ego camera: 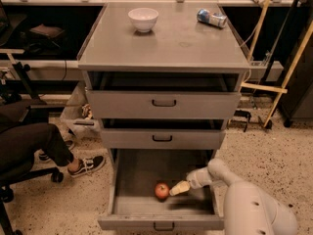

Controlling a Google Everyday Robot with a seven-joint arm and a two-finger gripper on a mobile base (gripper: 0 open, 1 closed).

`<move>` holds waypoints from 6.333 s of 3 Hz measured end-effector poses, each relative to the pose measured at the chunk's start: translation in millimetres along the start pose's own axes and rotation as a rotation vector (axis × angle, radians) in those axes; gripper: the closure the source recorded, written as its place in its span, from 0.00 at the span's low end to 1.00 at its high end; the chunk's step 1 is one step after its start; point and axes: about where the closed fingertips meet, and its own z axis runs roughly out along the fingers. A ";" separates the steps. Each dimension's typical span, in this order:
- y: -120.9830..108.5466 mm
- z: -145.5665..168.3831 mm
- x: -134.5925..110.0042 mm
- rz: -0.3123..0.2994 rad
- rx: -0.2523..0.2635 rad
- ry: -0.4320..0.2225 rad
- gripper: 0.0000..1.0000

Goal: Pick apple from bottom drawer and place on counter

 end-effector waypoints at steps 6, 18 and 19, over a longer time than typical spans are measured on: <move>107.3 25.1 23.4 -0.308 -0.048 -0.085 0.00; 45.7 -56.8 -83.1 -0.256 0.116 -0.134 1.00; 52.4 -126.5 -119.6 -0.239 0.253 -0.133 1.00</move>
Offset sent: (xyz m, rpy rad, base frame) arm -0.0563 0.0619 -0.0954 -0.0540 -0.1204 0.2227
